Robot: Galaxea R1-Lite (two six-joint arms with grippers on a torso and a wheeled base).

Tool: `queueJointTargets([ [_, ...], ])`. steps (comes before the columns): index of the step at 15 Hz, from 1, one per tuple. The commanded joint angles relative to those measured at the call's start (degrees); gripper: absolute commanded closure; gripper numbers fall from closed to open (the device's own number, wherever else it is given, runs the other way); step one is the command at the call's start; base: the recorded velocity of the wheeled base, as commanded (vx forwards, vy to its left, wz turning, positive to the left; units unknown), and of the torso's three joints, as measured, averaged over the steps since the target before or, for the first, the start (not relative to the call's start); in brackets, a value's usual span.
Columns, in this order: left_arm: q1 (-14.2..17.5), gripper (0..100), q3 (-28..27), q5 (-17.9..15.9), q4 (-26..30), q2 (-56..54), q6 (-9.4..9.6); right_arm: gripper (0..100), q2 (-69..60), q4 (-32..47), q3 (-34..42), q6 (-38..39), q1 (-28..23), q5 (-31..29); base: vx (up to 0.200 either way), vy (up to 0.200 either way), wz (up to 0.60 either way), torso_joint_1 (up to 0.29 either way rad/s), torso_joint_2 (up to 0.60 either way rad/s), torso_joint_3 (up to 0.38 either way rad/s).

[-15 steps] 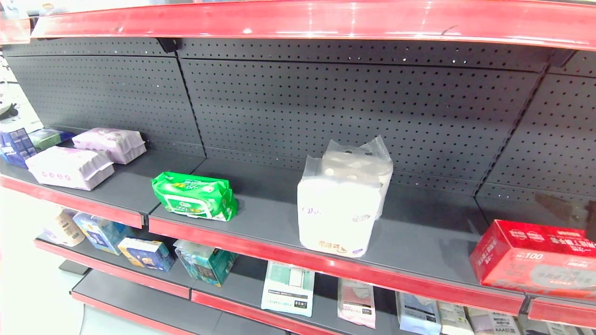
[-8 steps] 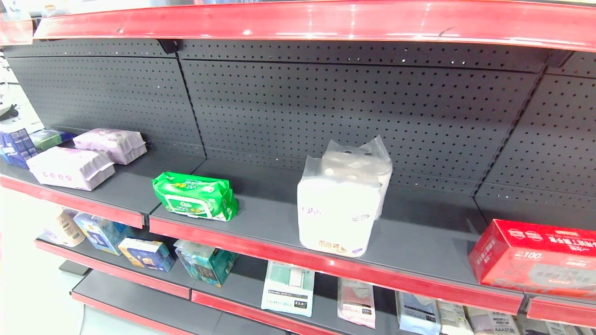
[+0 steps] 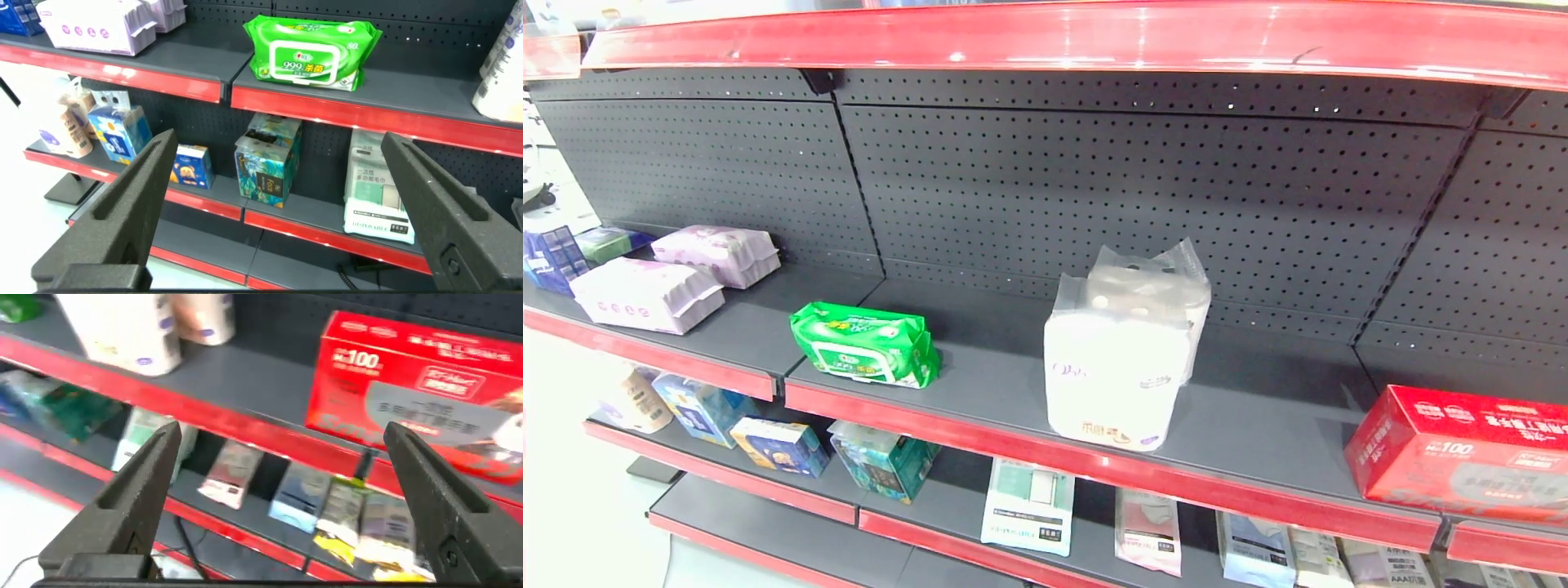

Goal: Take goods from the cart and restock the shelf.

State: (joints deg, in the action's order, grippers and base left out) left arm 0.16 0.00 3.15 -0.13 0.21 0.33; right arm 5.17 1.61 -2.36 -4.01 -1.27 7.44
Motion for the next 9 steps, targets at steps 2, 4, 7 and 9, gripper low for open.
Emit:
queueJointTargets([
  [2,0.02,0,0.00,0.02,0.05,0.06,0.02,0,-5.17,-1.08,0.87,-0.03,1.09,-8.05,0.000,0.000,0.00,0.000,0.00,0.000],
  [4,0.02,0,0.00,-0.16,0.05,-0.03,0.11,0,-4.73,-0.55,0.61,2.08,0.92,-9.28,0.000,0.000,0.00,0.000,0.00,0.000],
  [7,0.02,0,0.00,-0.07,0.05,-0.03,0.11,0,-5.17,-1.17,1.31,2.87,1.09,-9.19,0.000,0.000,0.00,0.000,0.00,0.000],
  [9,-0.16,0,0.00,-0.24,0.05,0.06,0.20,0,-5.17,-1.17,1.66,3.48,1.09,-10.07,0.000,0.000,0.00,0.000,0.00,0.000],
])
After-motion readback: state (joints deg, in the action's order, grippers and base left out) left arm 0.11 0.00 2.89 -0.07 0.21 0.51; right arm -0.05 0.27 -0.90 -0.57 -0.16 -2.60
